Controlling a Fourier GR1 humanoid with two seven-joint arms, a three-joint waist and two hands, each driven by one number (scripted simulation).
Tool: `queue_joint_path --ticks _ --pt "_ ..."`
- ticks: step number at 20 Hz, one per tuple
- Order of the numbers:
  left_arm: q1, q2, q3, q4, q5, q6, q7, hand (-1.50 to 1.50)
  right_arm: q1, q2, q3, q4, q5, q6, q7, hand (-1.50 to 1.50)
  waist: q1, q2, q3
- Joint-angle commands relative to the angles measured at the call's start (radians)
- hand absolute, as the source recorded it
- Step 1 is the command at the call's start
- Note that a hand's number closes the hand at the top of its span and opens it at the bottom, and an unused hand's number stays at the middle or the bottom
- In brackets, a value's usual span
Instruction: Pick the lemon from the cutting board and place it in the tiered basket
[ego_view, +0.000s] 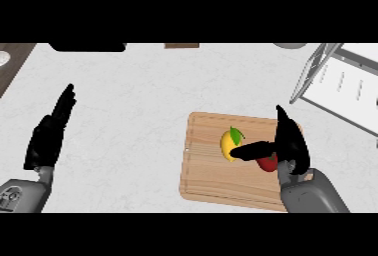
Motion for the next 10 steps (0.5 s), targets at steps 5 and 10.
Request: queue_joint_path --ticks 5,10 --pt "-0.01 0.002 0.019 -0.007 0.001 -0.023 0.028 0.0 -0.097 0.109 -0.036 0.059 0.115 0.147 0.234 -1.5 -0.005 -0.002 0.001" --pt "0.021 -0.033 0.003 0.019 -0.029 0.002 -0.014 0.0 -0.04 0.174 -0.002 0.075 0.241 0.167 0.234 -1.5 -0.012 -0.003 0.001"
